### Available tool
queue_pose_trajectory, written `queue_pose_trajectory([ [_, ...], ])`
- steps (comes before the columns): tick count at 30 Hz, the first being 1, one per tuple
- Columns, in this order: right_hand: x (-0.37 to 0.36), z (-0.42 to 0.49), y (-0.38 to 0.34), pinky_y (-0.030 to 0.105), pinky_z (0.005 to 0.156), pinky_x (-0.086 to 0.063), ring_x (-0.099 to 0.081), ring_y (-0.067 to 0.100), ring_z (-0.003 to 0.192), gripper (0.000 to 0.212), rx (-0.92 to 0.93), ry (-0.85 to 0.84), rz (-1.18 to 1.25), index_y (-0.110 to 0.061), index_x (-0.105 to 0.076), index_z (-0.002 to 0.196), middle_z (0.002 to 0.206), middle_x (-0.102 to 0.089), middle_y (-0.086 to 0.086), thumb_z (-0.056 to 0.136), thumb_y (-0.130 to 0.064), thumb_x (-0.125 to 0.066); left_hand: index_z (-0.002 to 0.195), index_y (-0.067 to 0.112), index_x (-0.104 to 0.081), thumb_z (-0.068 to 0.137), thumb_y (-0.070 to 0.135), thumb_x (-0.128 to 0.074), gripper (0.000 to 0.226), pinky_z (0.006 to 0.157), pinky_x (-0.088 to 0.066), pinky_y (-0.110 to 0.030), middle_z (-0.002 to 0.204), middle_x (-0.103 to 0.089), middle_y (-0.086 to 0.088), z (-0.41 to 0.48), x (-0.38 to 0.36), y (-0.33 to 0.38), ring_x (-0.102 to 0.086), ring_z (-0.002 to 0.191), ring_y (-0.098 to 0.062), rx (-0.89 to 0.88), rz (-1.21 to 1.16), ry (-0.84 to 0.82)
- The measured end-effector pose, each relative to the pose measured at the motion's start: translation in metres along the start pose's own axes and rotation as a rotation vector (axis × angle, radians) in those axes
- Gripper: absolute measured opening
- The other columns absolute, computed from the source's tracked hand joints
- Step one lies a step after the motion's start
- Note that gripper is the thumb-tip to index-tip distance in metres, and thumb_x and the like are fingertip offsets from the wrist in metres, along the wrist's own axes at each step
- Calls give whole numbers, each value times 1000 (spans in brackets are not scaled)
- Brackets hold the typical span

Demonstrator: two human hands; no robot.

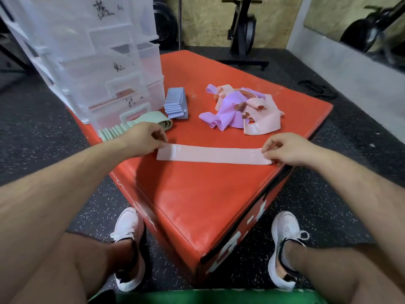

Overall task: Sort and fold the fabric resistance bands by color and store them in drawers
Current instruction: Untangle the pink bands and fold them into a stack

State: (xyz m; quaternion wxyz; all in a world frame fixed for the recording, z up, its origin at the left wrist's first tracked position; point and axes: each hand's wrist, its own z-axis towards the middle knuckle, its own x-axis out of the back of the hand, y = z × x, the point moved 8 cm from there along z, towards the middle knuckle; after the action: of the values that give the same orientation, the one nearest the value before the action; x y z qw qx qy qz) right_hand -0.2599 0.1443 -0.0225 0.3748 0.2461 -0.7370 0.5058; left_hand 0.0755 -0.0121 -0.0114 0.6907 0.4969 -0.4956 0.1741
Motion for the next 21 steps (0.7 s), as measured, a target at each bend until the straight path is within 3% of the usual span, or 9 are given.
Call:
queue_pose_trajectory([
  [2,-1,0,2,37,68,-57,-70,25,67,9,-5,6,-32,-20,-73,85,77,-75,6,83,-11,-73,85,13,-74,81,12,-76,5,67,-41,-23,83,-67,0,1,1,7,-59,76,-13,-45,80,15],
  [5,-2,-1,4,27,56,-47,-60,14,57,8,-9,14,-54,-23,-73,82,69,-70,-4,80,-16,-77,78,14,-73,77,10,-78,7,68,-48,-26,78,-66,4,2,-2,15,-60,74,-12,-79,98,-15],
  [10,0,-2,-1,29,62,-49,-61,13,65,6,-7,18,-103,-25,-74,79,75,-70,-8,78,-21,-77,79,18,-72,74,13,-75,8,68,-51,-26,81,-71,5,4,-17,11,-64,79,-13,14,136,-128],
  [13,5,3,-15,24,62,-45,-64,11,75,6,47,80,-90,-25,-75,82,81,-70,-11,84,-22,-70,76,15,-71,77,13,-66,5,65,-44,-24,77,-69,4,13,-16,23,-63,80,-18,-27,252,-93],
  [16,2,16,-30,25,81,-46,-63,14,96,11,119,142,-114,-27,-76,93,102,-68,-7,88,-26,-67,74,17,-69,78,21,-67,7,72,-48,-27,75,-67,7,27,-19,49,-63,82,-19,-105,268,-41],
  [19,-11,33,-41,32,107,-37,-49,22,122,26,136,138,-205,-33,-72,115,128,-57,1,91,-35,-63,84,16,-69,84,24,-64,9,71,-47,-26,86,-69,5,40,-33,77,-61,83,-17,-106,209,-60],
  [21,-21,43,-42,38,114,-32,-39,28,131,35,86,114,-261,-36,-66,127,139,-48,0,93,-43,-59,87,14,-70,86,24,-61,13,74,-50,-30,89,-70,2,47,-45,95,-63,86,-19,-133,189,-78],
])
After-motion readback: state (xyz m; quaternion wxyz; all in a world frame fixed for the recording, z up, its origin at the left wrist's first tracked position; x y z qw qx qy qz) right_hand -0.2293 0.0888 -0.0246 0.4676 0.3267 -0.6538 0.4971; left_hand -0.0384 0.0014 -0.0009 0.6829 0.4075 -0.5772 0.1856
